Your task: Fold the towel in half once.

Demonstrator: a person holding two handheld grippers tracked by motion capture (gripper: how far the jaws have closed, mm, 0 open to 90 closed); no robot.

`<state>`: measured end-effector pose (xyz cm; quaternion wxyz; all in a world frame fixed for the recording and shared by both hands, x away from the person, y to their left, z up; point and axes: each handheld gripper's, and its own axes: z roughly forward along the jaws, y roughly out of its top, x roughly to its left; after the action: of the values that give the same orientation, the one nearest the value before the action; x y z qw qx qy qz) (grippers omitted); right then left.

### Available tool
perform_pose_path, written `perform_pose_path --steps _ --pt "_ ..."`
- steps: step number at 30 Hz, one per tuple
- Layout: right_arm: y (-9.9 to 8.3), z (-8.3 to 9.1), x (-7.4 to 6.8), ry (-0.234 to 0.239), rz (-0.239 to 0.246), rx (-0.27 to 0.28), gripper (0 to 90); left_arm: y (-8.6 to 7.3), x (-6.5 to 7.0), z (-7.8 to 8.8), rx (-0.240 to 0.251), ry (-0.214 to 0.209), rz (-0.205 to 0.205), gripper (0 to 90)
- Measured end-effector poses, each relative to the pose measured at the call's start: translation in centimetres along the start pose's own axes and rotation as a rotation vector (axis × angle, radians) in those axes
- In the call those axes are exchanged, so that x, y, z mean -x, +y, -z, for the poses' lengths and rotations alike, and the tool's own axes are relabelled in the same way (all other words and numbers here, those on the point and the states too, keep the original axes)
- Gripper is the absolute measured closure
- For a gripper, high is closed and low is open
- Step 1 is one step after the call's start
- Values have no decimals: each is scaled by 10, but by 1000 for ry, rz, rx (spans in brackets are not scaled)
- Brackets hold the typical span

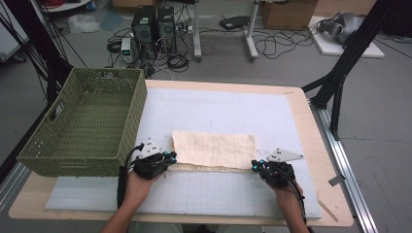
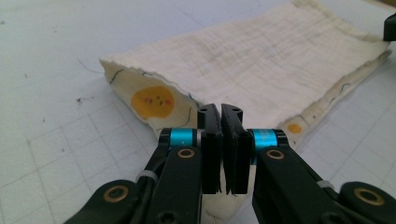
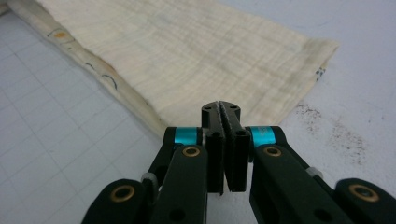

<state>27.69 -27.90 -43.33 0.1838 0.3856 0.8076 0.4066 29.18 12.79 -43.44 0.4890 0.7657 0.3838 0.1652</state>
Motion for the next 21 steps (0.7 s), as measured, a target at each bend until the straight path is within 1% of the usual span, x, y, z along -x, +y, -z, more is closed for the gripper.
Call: perform_pose_path --steps 2,4,5,6,8,9,10,11,12,13,14,15,17,21 --pt "1 3 0 -5 -1 12 895 0 -1 3 15 -14 23 860" --pt "2 5 0 -9 -3 26 895 0 -2 5 18 -27 33 861" --pt "2 6 1 -5 -8 24 895 0 -1 5 20 -29 38 861" --pt "2 4 1 -1 -7 21 856 0 0 4 19 -32 37 861" --pt "0 0 1 5 -13 -8 718 0 1 3 17 -34 35 861" --pt "-1 -4 0 7 -24 -24 662 0 1 3 16 -33 33 861" --pt "-2 -7 0 3 -25 -41 634 0 1 3 13 -34 32 861" --pt "-3 -10 0 3 -32 -60 647 -1 1 4 10 -34 32 861" --pt "-5 -13 1 6 -38 -75 692 -1 1 4 12 -33 35 861" --pt "-5 -14 1 12 -44 -64 777 -1 1 4 13 -32 38 861" --pt "-4 -13 2 25 -48 -65 840 -1 1 5 14 -30 40 861" --pt "-3 -12 2 24 -43 -60 875 -1 0 6 16 -32 40 862" --pt "-1 -9 0 11 -25 -51 883 -1 1 8 24 -33 43 861" --pt "4 1 -1 -7 -19 -1 885 -2 1 11 33 -36 51 861"
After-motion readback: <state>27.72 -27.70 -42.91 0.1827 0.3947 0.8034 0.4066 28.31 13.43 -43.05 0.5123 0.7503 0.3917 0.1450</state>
